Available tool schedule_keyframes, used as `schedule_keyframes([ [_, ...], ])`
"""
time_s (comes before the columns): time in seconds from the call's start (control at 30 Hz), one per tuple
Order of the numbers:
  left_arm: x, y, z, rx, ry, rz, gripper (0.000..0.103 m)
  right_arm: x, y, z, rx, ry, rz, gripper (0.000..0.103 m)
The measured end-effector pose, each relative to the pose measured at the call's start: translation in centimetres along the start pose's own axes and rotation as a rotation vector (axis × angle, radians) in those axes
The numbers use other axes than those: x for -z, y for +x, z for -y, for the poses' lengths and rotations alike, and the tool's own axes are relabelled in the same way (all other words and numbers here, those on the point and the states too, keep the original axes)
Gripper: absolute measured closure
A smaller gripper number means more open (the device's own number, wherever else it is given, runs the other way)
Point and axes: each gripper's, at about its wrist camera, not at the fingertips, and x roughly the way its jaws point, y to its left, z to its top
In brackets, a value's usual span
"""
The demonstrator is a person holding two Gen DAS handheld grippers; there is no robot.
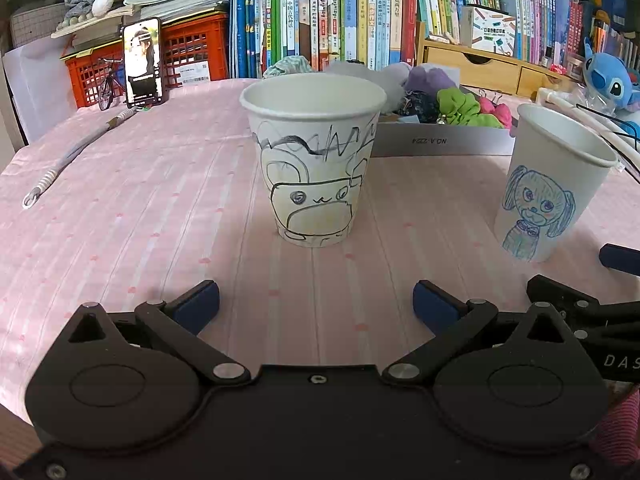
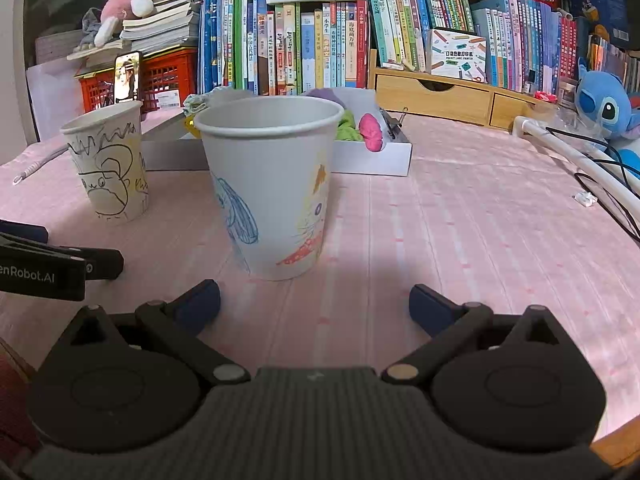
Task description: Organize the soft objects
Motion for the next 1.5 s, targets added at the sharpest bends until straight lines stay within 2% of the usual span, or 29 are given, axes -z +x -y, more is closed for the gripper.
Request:
schedule_keyframes([
  [1.5,0.18,-0.05,-0.08,0.003,0.004,0.013,0.0,0.0,-0.02,0.01,0.0,0.0,0.001,0.0],
])
